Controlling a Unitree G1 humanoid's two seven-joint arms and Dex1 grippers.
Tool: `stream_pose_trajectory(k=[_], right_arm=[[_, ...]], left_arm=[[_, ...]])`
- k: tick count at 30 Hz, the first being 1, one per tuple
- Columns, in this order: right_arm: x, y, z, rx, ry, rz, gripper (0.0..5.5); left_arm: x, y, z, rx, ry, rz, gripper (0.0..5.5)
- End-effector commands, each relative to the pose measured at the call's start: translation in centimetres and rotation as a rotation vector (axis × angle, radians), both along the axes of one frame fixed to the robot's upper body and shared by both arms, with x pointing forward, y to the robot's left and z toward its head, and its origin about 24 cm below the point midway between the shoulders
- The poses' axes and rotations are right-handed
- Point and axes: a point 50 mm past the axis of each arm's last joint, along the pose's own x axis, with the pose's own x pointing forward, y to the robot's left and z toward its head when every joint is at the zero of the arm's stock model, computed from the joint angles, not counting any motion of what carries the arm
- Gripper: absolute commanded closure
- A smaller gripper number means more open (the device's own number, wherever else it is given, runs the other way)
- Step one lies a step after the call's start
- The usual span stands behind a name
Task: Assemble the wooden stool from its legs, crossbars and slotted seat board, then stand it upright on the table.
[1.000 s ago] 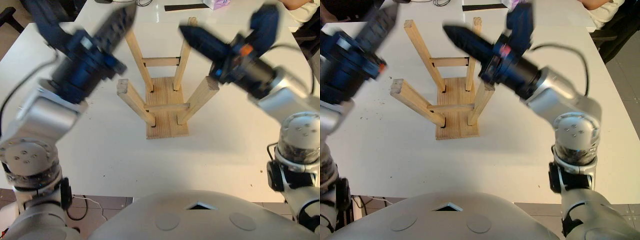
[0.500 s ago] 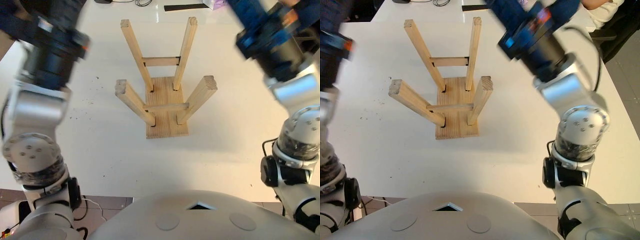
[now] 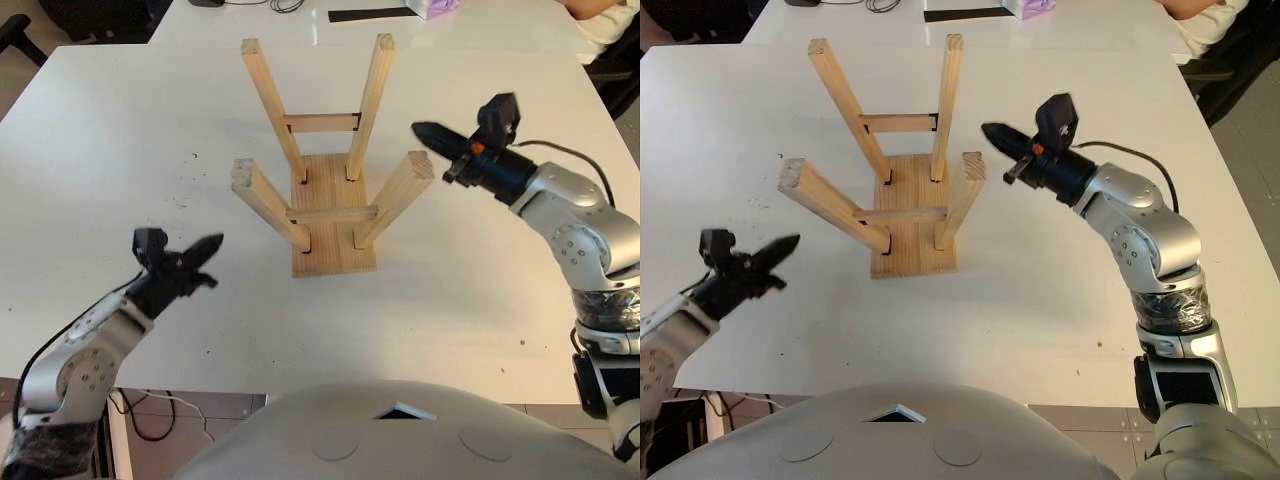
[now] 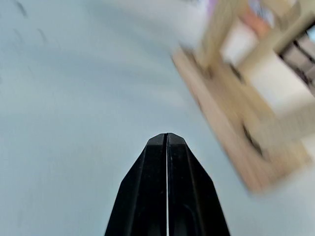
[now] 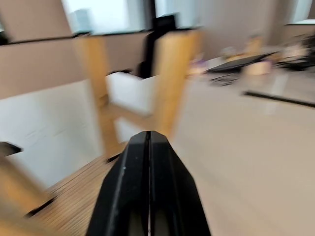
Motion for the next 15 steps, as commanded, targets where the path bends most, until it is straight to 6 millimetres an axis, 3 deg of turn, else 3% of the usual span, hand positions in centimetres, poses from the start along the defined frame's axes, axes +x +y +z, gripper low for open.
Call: stream_pose_trajectory(k=[1, 4, 7, 11, 15], right_arm=[[-1.2, 0.9, -1.1, -0.016, 0.021, 0.198, 5.50], [-1.6, 1.8, -1.3, 0.000, 0.041, 0.291, 5.50], [-2.4, 2.5, -1.7, 0.000, 0.065, 0.389, 5.50], [-4.4, 3.5, -2.1, 0.012, 0.101, 0.501, 5.50], [-6.3, 5.4, -2.4, 0.050, 0.113, 0.545, 5.50]], left_arm=[[-1.3, -3.5, 1.8, -0.055, 0.028, -0.371, 5.49], [-0.7, -5.6, 3.0, -0.089, -0.026, -0.484, 5.49], [1.3, -6.6, 3.7, -0.039, -0.098, -0.501, 5.49], [4.3, -5.0, 3.6, 0.113, -0.129, -0.416, 5.49], [5.7, -3.7, 3.3, 0.205, -0.129, -0.404, 5.49]])
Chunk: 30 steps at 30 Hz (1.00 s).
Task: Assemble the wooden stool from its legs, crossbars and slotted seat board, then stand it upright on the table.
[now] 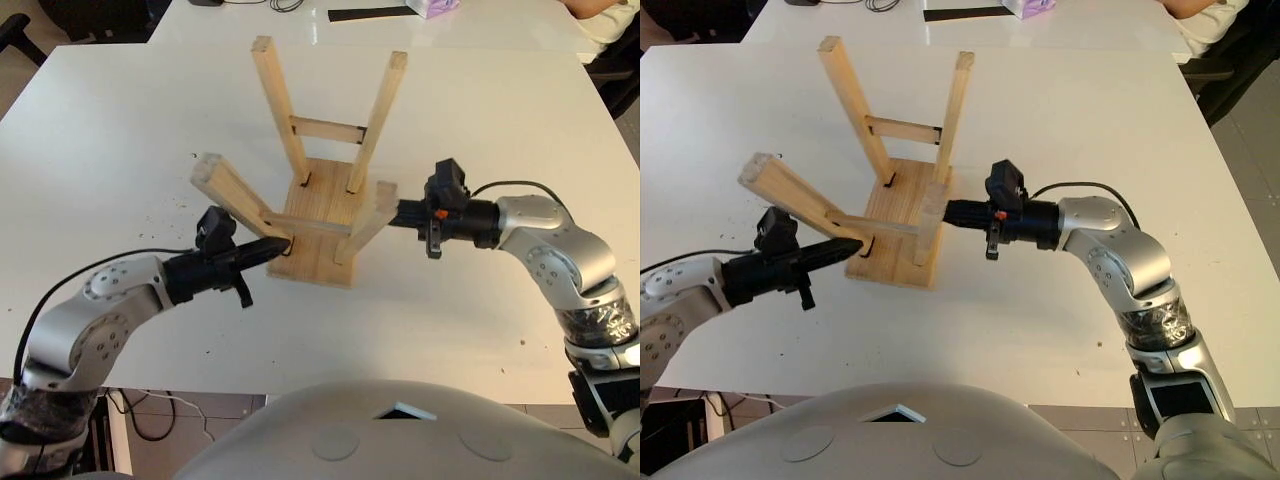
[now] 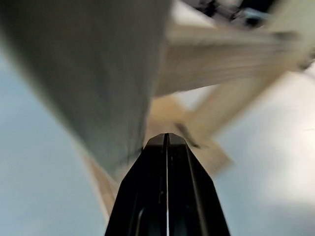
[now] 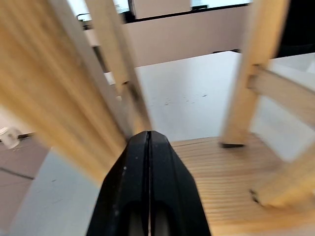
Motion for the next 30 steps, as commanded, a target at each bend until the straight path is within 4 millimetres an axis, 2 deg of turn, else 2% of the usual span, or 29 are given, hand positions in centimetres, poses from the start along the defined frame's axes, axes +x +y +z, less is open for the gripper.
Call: stream_pose_trajectory(k=[1, 5, 8, 10, 14, 17, 19, 21, 24, 30], right_arm=[[-2.4, 2.5, -0.2, 0.045, 0.025, 0.058, 5.50], [-3.5, 5.3, -0.3, 0.114, 0.051, 0.047, 5.50], [-3.8, 5.2, -1.2, 0.116, 0.092, -0.020, 5.50], [-3.7, 3.6, -2.4, 0.055, 0.114, -0.064, 5.50], [-2.0, -2.6, -4.8, -0.167, 0.096, -0.198, 5.50], [1.3, -6.6, -3.9, -0.250, 0.005, -0.329, 5.50], [4.0, -7.4, -2.7, -0.233, -0.077, -0.429, 5.50], [6.3, -7.0, -1.8, -0.184, -0.116, -0.475, 5.50], [8.2, -5.7, -1.9, -0.144, -0.101, -0.431, 5.50], [8.3, -3.3, -3.3, -0.100, -0.024, -0.230, 5.50]], left_arm=[[1.3, 1.1, -0.4, 0.097, -0.014, 0.001, 5.49], [2.1, 1.2, -1.0, 0.115, -0.025, -0.009, 5.49], [3.4, 2.3, -2.2, 0.171, -0.038, 0.064, 5.49], [3.6, 2.9, -2.6, 0.180, -0.040, 0.116, 5.49], [1.9, 3.4, -2.5, 0.097, -0.035, 0.153, 5.49], [-0.7, 2.7, -1.9, -0.042, -0.002, 0.136, 5.49], [-1.5, 2.0, -2.1, -0.060, 0.021, 0.112, 5.49], [-1.5, 1.3, -2.4, -0.060, 0.030, 0.089, 5.49], [-1.0, 0.3, -2.9, -0.054, 0.035, 0.047, 5.49], [1.2, -1.1, -3.9, -0.006, -0.004, 0.038, 5.49]])
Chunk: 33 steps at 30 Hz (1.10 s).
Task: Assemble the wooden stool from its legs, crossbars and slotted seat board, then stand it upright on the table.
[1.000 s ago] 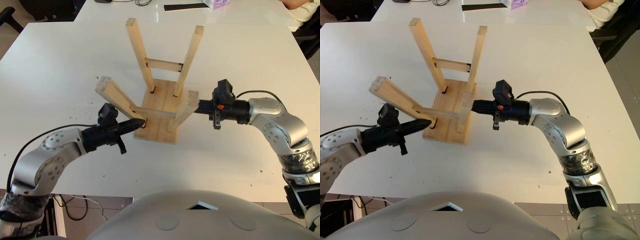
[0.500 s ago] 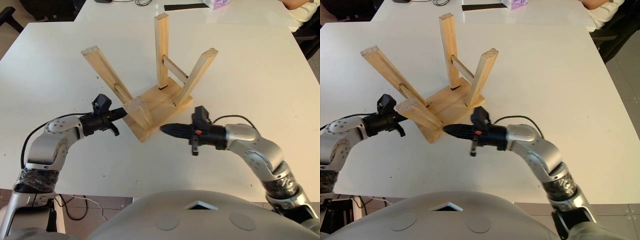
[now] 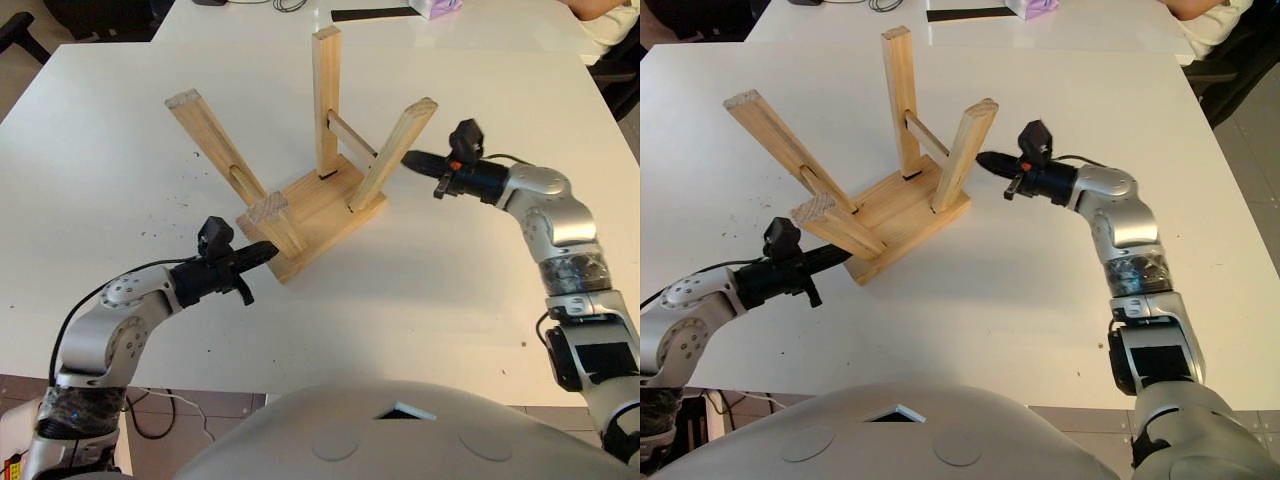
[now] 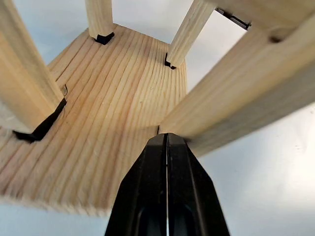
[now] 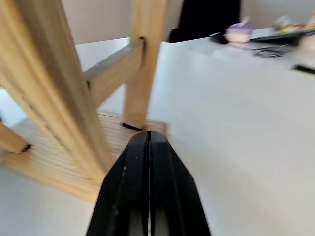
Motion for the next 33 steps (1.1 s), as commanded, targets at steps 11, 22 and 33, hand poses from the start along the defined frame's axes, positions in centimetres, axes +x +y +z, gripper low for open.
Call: stream_pose_trajectory(k=[11, 22, 33], right_arm=[[-5.0, 2.6, -0.8, 0.069, 0.079, 0.268, 5.50], [-10.2, 2.3, -1.2, 0.108, 0.172, 0.206, 5.50], [-9.7, 0.7, -0.4, 0.050, 0.158, 0.183, 5.50]], left_arm=[[2.6, -0.9, -1.6, 0.139, -0.083, 0.024, 5.49], [3.3, -3.7, -1.1, 0.067, -0.150, -0.042, 5.49], [3.1, -6.6, -0.9, -0.012, -0.186, -0.011, 5.49]])
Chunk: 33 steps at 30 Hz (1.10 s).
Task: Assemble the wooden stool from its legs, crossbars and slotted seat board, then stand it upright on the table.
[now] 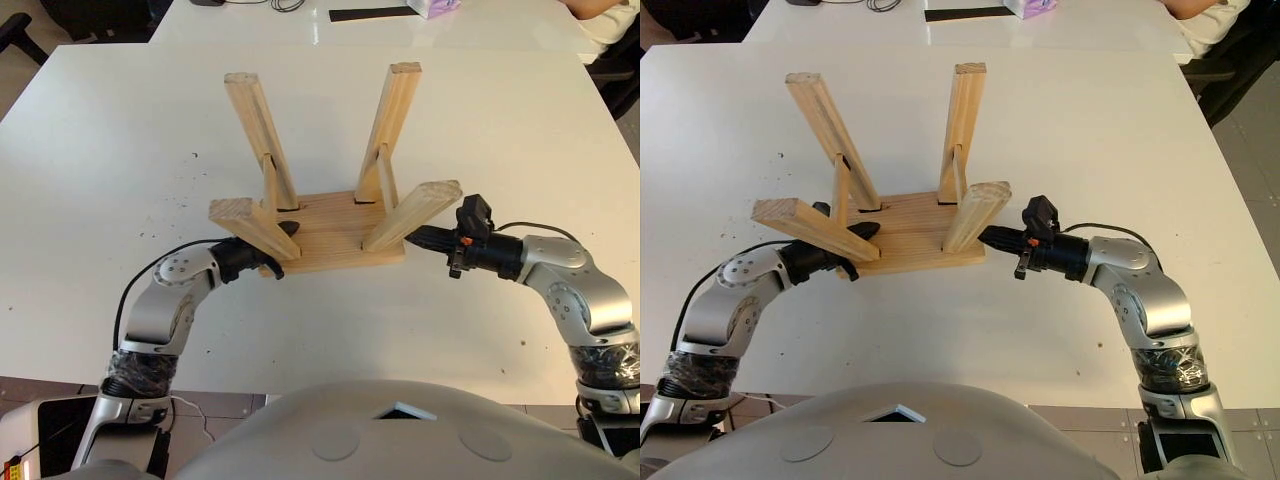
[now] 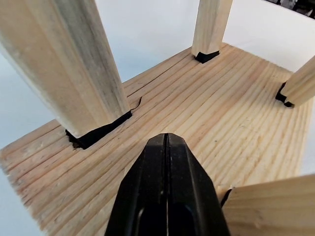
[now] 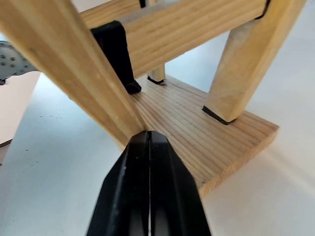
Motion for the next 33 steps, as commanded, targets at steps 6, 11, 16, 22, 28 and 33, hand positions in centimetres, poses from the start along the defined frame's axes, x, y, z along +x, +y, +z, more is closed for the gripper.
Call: stream_pose_trajectory(k=[6, 11, 16, 22, 28, 33], right_arm=[[0.2, 1.7, 0.2, 0.032, 0.001, 0.139, 5.50], [1.4, -0.4, 0.7, -0.010, -0.037, 0.048, 5.50], [2.0, -3.2, 1.0, -0.083, -0.079, -0.056, 5.50], [1.7, -4.2, -1.4, -0.204, -0.079, -0.136, 5.50], [0.9, -3.6, -3.9, -0.279, -0.078, -0.132, 5.50], [0.4, -2.2, -4.4, -0.253, -0.052, -0.056, 5.50]], left_arm=[[0.8, -1.8, 1.3, -0.091, -0.078, -0.026, 5.49], [0.2, 0.9, 2.2, -0.087, -0.099, 0.050, 5.49], [-0.7, 4.9, 4.9, -0.129, -0.134, 0.135, 5.49], [-1.2, 8.7, 5.3, -0.043, -0.093, 0.181, 5.49], [-4.3, 8.9, 0.6, 0.087, 0.110, 0.033, 5.49], [-5.3, 8.2, -0.5, 0.097, 0.153, -0.021, 5.49]])
